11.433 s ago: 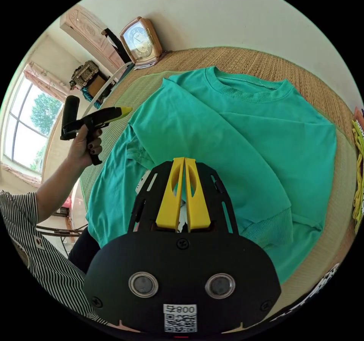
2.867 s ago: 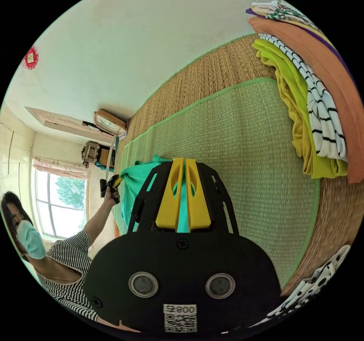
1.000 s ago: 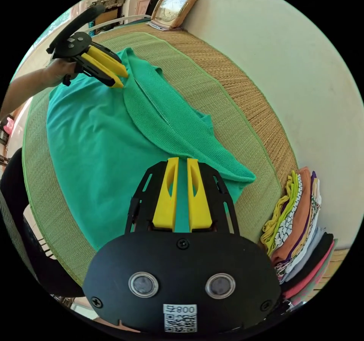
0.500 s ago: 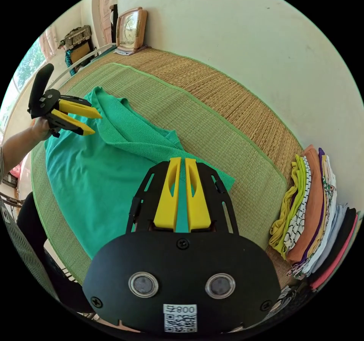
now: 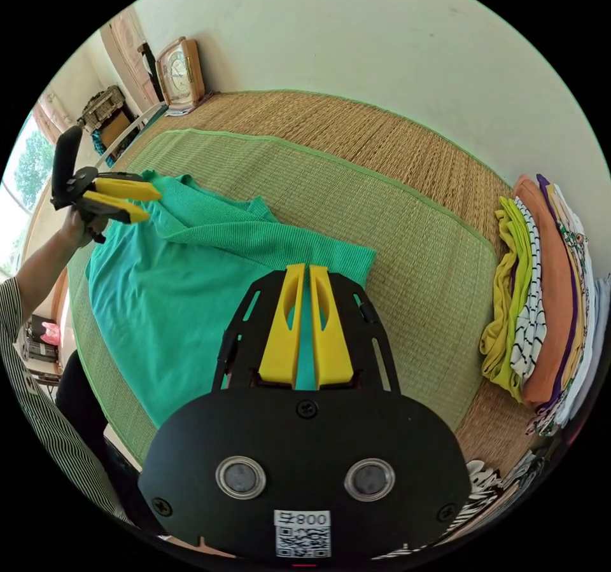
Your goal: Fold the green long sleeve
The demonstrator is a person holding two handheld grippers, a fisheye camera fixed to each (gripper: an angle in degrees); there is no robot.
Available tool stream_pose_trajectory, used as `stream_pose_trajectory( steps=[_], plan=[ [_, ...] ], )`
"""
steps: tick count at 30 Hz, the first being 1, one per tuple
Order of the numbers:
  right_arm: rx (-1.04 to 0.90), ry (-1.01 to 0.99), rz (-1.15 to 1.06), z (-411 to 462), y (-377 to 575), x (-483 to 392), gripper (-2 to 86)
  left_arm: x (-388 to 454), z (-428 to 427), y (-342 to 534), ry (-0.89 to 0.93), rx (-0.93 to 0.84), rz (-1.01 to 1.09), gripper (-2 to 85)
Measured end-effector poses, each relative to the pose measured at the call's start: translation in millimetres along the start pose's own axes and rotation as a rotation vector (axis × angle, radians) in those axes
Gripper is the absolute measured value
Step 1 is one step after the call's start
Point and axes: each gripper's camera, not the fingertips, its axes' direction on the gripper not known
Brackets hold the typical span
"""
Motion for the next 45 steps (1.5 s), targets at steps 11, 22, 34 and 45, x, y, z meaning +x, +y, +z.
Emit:
stream_pose_trajectory(
  steps=[11,22,34,45],
  plan=[
    [0.009,-0.047,0.048,-2,19,23,0.1,0,0,-2,-0.295,-0.083,0.025,1.7],
    [0.132,-0.001,0.167,-32,54,44,6.0,-61,-46,79,-0.217,0.085,-0.292,7.6],
    [0.073,-0.001,0.255,-18,55,59,4.0,-126,-88,209,-0.343,0.081,-0.674,6.9],
    [0.091,-0.076,0.352,-33,89,74,0.6,-147,-104,252,-0.309,0.119,-0.719,2.4]
  ],
)
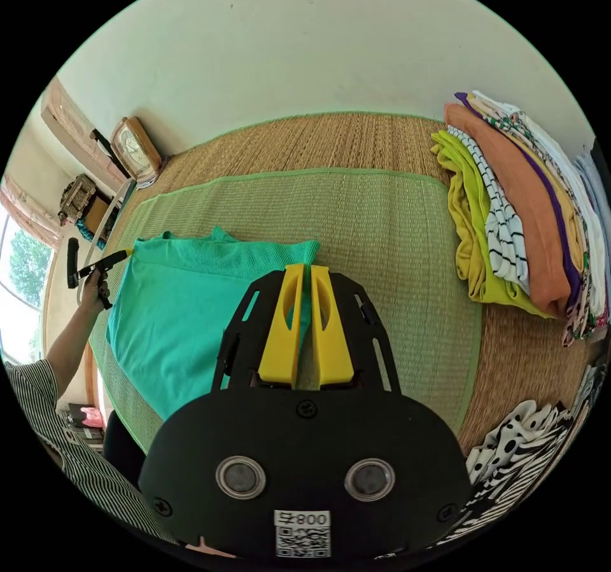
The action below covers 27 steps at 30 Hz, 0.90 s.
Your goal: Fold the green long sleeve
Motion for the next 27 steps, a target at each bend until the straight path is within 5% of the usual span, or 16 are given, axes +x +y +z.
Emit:
stream_pose_trajectory(
  steps=[6,11,15,18,27],
  plan=[
    [0.098,0.072,-0.009,-20,15,-18,0.2,8,-22,22,0.019,0.135,0.087,2.5],
    [0.089,0.041,-0.245,-5,23,-87,0.1,50,10,22,0.006,0.019,0.317,0.7],
    [-0.095,0.225,-0.362,51,26,-130,0.0,43,32,17,-0.036,-0.034,0.287,0.4],
    [-0.020,0.299,-0.396,53,41,-139,0.0,27,31,21,0.020,-0.047,0.229,0.3],
    [-0.067,0.055,-0.251,42,44,-98,0.2,-13,16,51,0.063,-0.035,0.175,0.8]
  ],
)
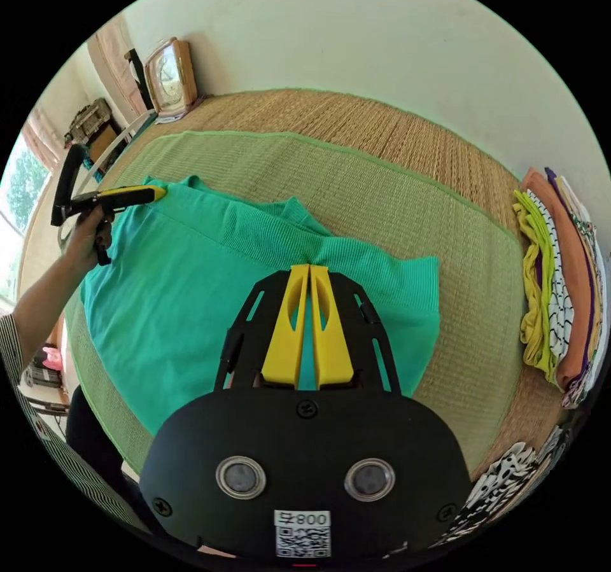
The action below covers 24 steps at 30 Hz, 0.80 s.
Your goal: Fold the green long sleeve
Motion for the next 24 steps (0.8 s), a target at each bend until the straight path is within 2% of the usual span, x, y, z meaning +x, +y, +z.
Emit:
stream_pose_trajectory(
  steps=[6,9,13,17,20,24],
  plan=[
    [0.080,-0.132,0.090,-40,49,31,0.5,-21,-46,57,0.105,0.085,-0.003,3.6],
    [0.096,-0.190,0.167,-64,98,49,1.1,-36,-71,106,0.097,0.063,-0.033,5.8],
    [0.087,-0.265,0.290,-83,171,71,2.8,-66,-99,184,0.051,0.012,-0.177,7.2],
    [0.038,-0.296,0.421,-90,242,83,5.9,-92,-104,242,0.095,-0.054,-0.328,8.5],
    [0.027,-0.287,0.486,-95,276,87,6.7,-99,-101,263,0.120,-0.089,-0.358,8.8],
    [0.043,-0.381,0.517,-92,303,91,7.8,-104,-102,275,0.148,-0.108,-0.375,7.7]
  ],
)
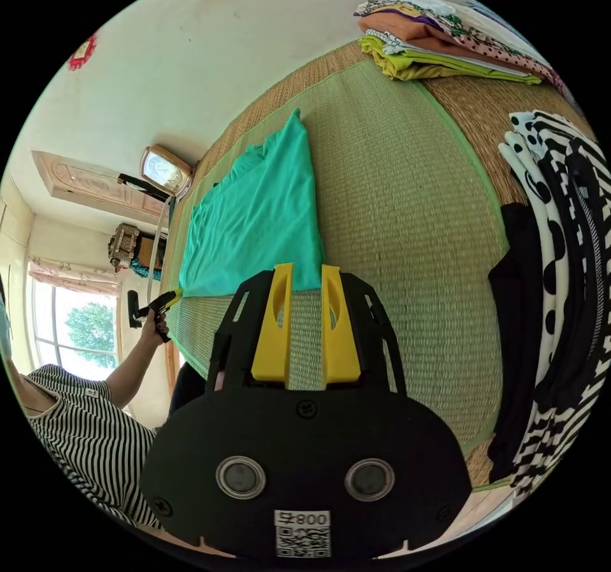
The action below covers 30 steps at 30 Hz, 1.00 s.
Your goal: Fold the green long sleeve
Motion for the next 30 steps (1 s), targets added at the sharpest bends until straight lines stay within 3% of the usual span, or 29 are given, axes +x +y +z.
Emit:
stream_pose_trajectory(
  steps=[20,30],
  plan=[
    [-0.045,-0.024,0.097,-12,48,43,3.3,14,-29,51,0.031,-0.076,-0.004,2.5],
    [-0.046,-0.077,0.003,-63,86,19,1.3,56,-76,96,0.062,-0.015,0.075,1.9]
  ],
)
